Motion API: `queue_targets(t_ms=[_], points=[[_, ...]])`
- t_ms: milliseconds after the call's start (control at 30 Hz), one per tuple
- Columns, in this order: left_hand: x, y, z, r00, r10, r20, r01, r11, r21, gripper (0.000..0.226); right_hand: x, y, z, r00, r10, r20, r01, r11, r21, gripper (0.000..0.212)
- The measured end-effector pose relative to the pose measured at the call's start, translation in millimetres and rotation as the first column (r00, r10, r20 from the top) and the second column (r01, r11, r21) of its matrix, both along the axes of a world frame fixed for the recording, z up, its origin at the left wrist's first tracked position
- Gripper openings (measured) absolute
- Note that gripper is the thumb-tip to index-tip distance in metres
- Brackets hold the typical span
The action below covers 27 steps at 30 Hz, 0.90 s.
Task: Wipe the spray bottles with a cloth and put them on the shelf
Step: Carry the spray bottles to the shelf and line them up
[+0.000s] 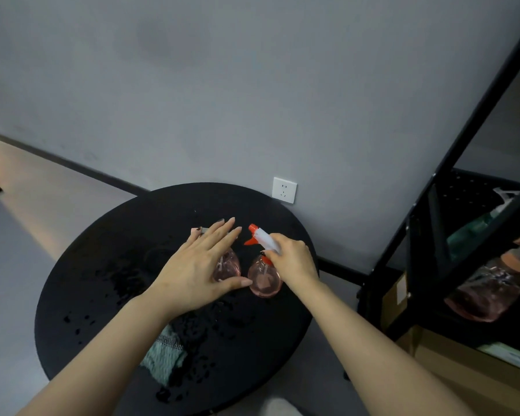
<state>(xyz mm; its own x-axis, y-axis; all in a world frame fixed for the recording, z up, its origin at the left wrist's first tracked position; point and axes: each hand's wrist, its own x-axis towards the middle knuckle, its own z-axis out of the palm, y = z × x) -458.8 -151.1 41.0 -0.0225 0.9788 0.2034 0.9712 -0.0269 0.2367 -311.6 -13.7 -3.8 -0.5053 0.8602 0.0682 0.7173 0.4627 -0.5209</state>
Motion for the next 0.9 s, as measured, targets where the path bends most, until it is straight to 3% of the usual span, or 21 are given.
queue_targets(t_ms=[400, 900], points=[[78, 10, 54, 0.983, -0.184, 0.0, 0.183, 0.98, 0.071, 0.098, 119, -48, 88, 0.969, -0.131, -0.211, 0.131, 0.991, -0.014, 0.036], [249, 30, 125, 0.901, -0.434, -0.011, 0.432, 0.892, 0.132, 0.092, 316, -93, 162, 0.921, -0.293, -0.256, 0.306, 0.952, 0.011, 0.038]])
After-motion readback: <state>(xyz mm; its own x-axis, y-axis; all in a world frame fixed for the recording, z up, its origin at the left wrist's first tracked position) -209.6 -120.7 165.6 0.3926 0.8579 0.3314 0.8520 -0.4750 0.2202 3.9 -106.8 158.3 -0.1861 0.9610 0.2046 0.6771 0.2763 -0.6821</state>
